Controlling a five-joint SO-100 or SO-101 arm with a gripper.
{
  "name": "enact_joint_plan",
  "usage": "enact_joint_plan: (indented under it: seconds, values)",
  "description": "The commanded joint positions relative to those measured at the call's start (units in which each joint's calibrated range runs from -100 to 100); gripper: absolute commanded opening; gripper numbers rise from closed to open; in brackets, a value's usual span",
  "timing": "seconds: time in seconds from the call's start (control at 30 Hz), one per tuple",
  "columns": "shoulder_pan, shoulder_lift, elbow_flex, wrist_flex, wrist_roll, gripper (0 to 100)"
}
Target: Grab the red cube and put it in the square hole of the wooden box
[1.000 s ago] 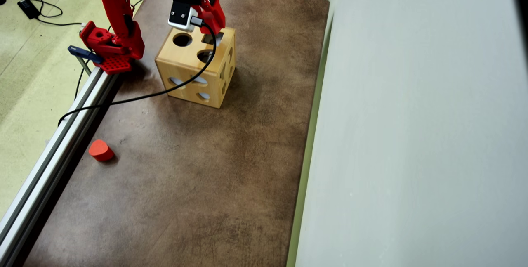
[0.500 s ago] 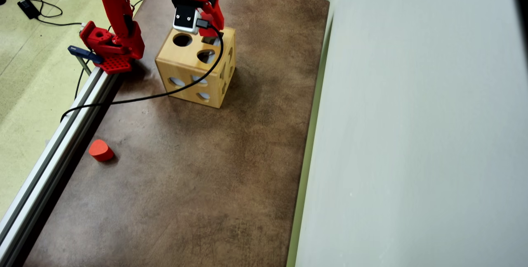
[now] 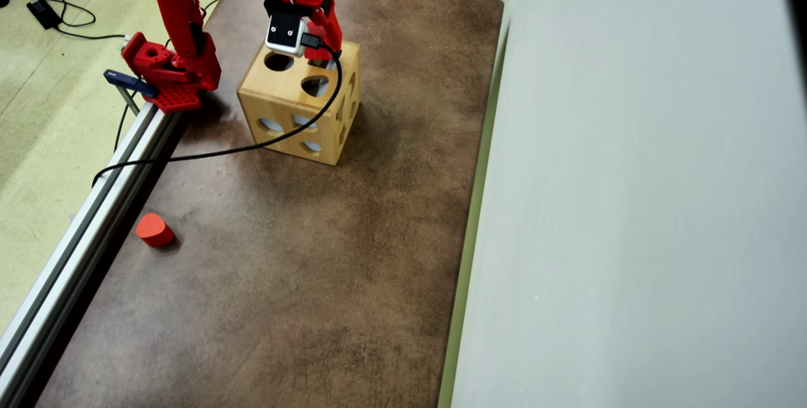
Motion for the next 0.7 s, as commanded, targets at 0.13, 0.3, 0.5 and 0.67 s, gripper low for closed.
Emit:
enact_joint_plan:
  seconds: [0.13, 0.3, 0.5, 0.67]
  values:
    - [0.3, 3.1, -0.7, 0.0, 0.3, 2]
    - [0.3, 4.2, -1.2, -0.2, 0.3, 2]
    - [0.2, 4.2, -0.3, -3.2, 0.2, 2]
    - [-0.3, 4.3, -0.3, -3.2, -0.2, 2]
